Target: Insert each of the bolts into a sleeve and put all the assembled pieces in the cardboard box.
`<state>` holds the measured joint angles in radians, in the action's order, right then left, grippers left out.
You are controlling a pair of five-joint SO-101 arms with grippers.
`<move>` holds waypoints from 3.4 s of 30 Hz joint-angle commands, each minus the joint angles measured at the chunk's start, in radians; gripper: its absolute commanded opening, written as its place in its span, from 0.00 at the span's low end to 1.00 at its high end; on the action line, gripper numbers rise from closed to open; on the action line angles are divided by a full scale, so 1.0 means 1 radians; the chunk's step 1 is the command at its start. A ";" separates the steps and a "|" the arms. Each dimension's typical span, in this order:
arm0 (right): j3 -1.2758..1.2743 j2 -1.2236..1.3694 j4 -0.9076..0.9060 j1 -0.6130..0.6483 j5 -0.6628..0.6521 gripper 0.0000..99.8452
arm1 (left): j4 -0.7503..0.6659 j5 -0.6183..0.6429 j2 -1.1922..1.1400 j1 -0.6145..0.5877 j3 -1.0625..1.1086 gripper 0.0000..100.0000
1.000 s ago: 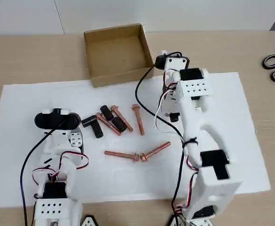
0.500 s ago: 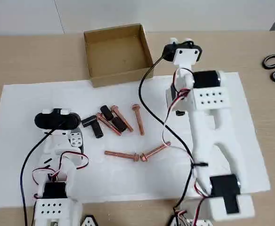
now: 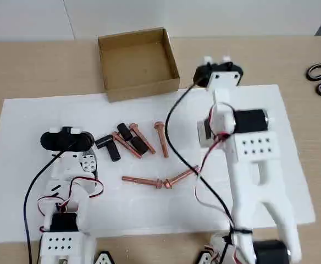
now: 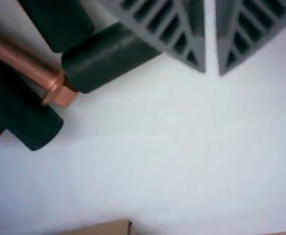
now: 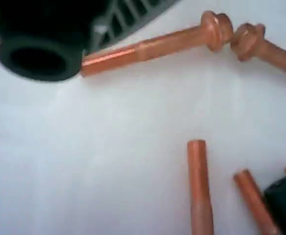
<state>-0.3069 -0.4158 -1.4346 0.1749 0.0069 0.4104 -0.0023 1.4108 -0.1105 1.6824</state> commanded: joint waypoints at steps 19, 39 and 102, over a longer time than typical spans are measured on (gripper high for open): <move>-0.704 -0.633 0.661 -0.005 0.002 0.00 | 0.736 0.064 -0.005 0.091 -0.615 0.01; -1.129 -1.399 0.710 -0.010 0.002 0.00 | 0.985 -0.532 -0.006 0.417 -0.647 0.01; -1.367 -1.400 1.102 0.007 0.003 0.00 | 0.982 -0.726 -0.891 0.456 -0.938 0.01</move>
<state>-1.6755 -1.7967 -0.3590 0.1887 0.0069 1.3970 -0.7357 0.5715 0.3498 0.7557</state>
